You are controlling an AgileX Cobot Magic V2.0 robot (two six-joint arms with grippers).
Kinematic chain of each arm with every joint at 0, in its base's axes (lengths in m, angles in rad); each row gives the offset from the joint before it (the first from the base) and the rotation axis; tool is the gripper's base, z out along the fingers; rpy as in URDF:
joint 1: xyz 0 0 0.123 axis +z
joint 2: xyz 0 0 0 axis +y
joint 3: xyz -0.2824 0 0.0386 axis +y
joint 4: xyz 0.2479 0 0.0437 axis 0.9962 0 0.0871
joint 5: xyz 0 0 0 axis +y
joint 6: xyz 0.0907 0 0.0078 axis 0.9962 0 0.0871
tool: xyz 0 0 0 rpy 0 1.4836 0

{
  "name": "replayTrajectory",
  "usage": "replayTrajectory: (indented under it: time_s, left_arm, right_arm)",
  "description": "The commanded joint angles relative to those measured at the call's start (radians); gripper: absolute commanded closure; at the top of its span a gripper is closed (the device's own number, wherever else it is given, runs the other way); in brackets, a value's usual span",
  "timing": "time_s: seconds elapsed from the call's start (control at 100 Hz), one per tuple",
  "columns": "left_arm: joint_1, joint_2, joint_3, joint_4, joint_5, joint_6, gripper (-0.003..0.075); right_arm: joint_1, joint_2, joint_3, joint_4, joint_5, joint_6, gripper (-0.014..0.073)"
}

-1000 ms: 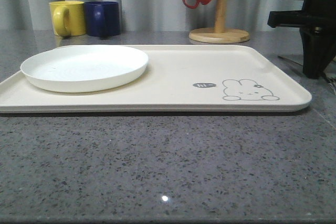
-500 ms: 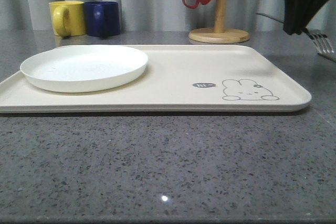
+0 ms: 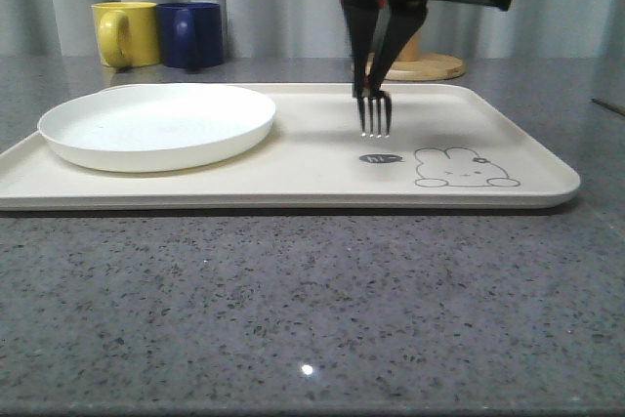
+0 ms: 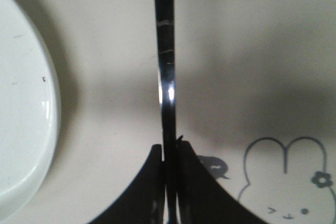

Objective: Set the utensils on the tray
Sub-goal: 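Carry the fork onto the tray beside the plate and release, then raise the right gripper away from the fork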

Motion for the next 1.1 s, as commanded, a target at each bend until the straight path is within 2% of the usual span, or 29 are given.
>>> replayTrajectory:
  time_s: [0.0,0.38,0.45,0.62,0.67,0.76,0.88,1.0,1.09]
  left_arm:
    - [-0.005,0.016,-0.026,-0.009,-0.078,-0.001,0.0739]
    - [-0.005,0.016,-0.026,-0.009,-0.078,-0.001,0.0739]
    - [-0.005,0.016,-0.026,-0.009,-0.078,-0.001,0.0739]
    - [-0.005,0.016,-0.026,-0.009,-0.078,-0.001,0.0739]
    - [-0.005,0.016,-0.026,-0.009,-0.078,-0.001,0.0739]
    - [-0.005,0.016,-0.026,-0.009,-0.078,-0.001,0.0739]
    - [-0.005,0.016,-0.026,-0.009,-0.078,-0.001,0.0739]
    - [-0.005,0.016,-0.026,-0.009,-0.078,-0.001,0.0739]
    - [-0.005,0.016,-0.026,-0.009,-0.078,-0.001,0.0739]
  right_arm:
    - [0.012,-0.022,-0.052,-0.014,-0.025,0.044,0.0659]
    - [0.018,0.043,-0.071,-0.012,-0.015,0.056,0.0648]
    - [0.018,0.043,-0.071,-0.012,-0.016,0.056,0.0575]
    - [0.018,0.042,-0.071,-0.013,-0.019,0.056,0.0274]
    - [0.018,0.038,-0.071,-0.013,-0.022,0.056,0.0223]
    - [0.018,0.018,-0.072,-0.012,-0.026,0.04,0.0209]
    - [0.018,-0.037,-0.072,-0.012,-0.015,-0.085,0.0213]
    - [0.003,-0.098,-0.072,-0.015,0.043,-0.374,0.0213]
    - [-0.032,-0.138,-0.072,-0.042,0.096,-0.478,0.0213]
